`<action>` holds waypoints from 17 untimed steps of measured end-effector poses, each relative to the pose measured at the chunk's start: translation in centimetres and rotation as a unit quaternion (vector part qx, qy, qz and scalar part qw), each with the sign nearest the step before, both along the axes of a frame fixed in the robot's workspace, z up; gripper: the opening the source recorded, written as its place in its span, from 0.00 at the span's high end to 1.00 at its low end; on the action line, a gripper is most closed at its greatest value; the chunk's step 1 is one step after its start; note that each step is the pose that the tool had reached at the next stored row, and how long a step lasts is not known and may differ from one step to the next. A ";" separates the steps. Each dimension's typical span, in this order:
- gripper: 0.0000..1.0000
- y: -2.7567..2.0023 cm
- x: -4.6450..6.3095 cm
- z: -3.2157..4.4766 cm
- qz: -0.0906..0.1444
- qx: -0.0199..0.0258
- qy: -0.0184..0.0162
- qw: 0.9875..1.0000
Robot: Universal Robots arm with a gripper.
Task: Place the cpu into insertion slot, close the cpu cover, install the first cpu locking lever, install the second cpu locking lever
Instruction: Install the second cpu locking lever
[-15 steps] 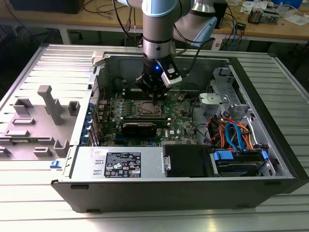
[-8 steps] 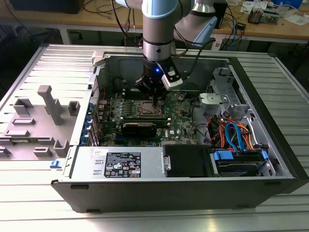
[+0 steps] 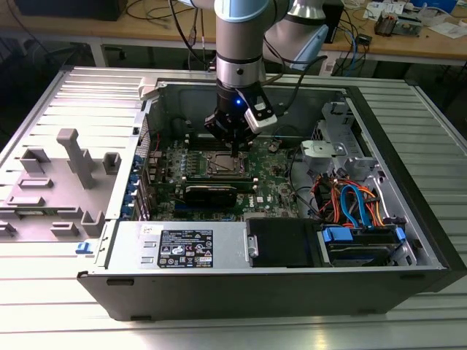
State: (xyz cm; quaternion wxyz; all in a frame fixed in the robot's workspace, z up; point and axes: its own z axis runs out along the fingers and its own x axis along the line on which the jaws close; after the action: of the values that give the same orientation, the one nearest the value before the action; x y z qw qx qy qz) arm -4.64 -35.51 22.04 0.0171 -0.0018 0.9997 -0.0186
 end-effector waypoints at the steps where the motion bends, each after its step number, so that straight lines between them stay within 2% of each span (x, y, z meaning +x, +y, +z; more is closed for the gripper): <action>1: 0.89 0.00 0.0 0.00 0.000 0.000 0.000 1.000; 17: 0.89 0.00 -0.2 0.00 0.000 0.000 0.000 1.000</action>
State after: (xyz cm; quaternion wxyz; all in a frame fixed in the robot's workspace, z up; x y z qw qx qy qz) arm -4.80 -35.51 22.04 0.0171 -0.0018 0.9997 -0.0187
